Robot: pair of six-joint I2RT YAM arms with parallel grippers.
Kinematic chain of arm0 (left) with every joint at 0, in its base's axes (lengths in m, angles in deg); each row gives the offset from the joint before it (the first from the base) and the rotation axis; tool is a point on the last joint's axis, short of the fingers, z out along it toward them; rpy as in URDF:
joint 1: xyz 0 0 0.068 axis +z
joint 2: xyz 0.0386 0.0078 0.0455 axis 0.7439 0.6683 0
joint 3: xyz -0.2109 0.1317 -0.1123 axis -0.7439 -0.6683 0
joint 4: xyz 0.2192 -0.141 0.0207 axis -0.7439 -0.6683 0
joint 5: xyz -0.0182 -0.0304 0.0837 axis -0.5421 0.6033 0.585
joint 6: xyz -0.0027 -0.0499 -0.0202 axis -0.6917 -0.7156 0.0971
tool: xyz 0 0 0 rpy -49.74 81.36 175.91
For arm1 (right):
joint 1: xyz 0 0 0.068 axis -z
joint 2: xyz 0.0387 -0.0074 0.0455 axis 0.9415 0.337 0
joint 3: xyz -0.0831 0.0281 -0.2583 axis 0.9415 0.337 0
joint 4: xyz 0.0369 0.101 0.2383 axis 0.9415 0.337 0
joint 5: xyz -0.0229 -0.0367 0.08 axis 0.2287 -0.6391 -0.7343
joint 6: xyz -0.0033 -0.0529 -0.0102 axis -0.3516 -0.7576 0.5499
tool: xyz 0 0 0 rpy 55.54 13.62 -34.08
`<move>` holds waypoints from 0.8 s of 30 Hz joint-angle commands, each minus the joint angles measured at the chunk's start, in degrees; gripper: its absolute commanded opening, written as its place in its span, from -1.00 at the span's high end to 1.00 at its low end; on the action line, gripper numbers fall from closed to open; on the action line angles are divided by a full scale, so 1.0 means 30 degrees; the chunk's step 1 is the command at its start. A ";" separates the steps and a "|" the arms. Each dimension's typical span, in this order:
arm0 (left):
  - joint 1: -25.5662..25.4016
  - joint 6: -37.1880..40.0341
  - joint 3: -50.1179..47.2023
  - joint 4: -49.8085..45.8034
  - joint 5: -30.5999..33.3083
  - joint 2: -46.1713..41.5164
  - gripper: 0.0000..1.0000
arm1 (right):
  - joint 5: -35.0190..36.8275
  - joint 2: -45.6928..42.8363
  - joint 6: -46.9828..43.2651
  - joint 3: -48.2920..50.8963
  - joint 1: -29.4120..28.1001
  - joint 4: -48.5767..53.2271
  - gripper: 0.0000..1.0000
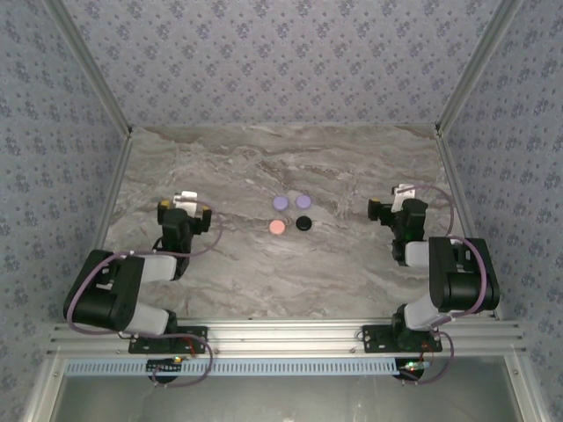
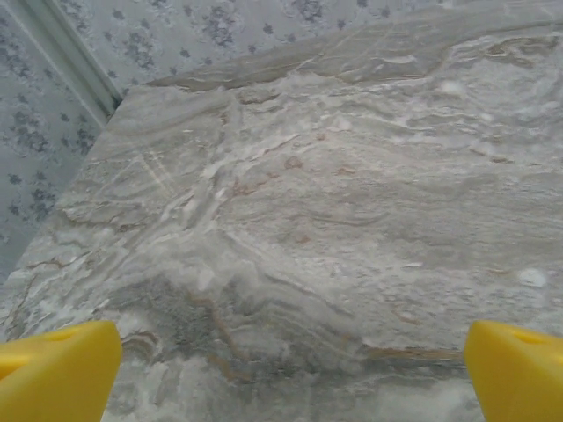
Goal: Insert wireless bluetooth earbuds into charging case
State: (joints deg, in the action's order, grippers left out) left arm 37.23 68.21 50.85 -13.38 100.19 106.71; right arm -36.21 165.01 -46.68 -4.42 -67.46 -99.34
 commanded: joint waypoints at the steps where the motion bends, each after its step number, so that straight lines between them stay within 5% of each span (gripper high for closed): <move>1: 0.2315 -0.1790 -0.0878 0.3603 -0.2921 0.0605 -0.98 | -0.0094 0.0097 0.0127 -0.0239 -0.0072 0.0163 -1.00; 3: 0.3180 -0.2563 -0.0712 0.5261 -0.3773 0.2391 -0.98 | -0.0070 0.0098 0.0125 -0.0240 -0.0108 0.0163 -1.00; 8: 0.4010 -0.3149 0.2434 -0.1495 -0.4903 0.1975 -0.99 | -0.0032 0.0094 0.0140 -0.0240 -0.0157 0.0163 -1.00; 24: 0.3990 -0.3127 0.2311 -0.1036 -0.4691 0.2089 -0.98 | 0.0276 0.0119 -0.0021 -0.0242 -0.0323 0.0192 -1.00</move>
State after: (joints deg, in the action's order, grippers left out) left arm 49.54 59.42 56.95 -16.16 86.76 113.10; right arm -36.15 165.01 -46.70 -4.42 -68.20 -99.10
